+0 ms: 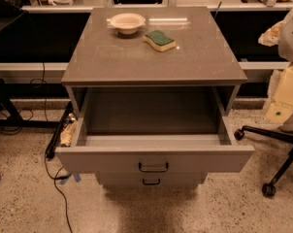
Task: Close top drawer
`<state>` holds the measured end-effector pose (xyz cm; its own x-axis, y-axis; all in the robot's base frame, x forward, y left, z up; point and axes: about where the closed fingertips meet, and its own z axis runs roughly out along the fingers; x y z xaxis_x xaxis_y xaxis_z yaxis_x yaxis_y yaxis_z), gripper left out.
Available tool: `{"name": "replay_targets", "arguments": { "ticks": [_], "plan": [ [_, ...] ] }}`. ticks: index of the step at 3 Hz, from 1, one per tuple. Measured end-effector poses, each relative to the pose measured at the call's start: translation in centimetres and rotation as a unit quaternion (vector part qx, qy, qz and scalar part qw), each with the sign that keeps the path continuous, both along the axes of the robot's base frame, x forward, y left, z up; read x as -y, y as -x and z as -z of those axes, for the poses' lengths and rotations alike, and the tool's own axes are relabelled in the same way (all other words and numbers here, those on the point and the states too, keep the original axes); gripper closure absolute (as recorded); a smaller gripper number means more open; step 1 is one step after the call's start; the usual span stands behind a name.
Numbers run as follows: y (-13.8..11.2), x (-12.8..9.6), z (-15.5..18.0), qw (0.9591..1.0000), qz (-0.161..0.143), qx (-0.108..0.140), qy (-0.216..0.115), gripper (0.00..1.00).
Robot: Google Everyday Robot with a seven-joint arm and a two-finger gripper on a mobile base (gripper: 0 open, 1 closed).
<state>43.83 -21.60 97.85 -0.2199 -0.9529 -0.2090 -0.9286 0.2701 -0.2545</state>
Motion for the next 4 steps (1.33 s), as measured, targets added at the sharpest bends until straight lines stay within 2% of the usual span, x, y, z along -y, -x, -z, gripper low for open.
{"name": "replay_targets", "arguments": {
  "ticks": [1,2,3,4],
  "plan": [
    [0.0,0.0,0.0,1.0000,0.002,0.001,-0.001,0.00],
    [0.4,1.2,2.4,0.9991,0.034,-0.020,-0.016,0.00],
    [1.3,2.7,7.1,0.9937,0.079,-0.055,-0.057,0.00],
    [2.3,4.0,12.0,0.9839,0.123,-0.088,-0.095,0.00]
  ]
}}
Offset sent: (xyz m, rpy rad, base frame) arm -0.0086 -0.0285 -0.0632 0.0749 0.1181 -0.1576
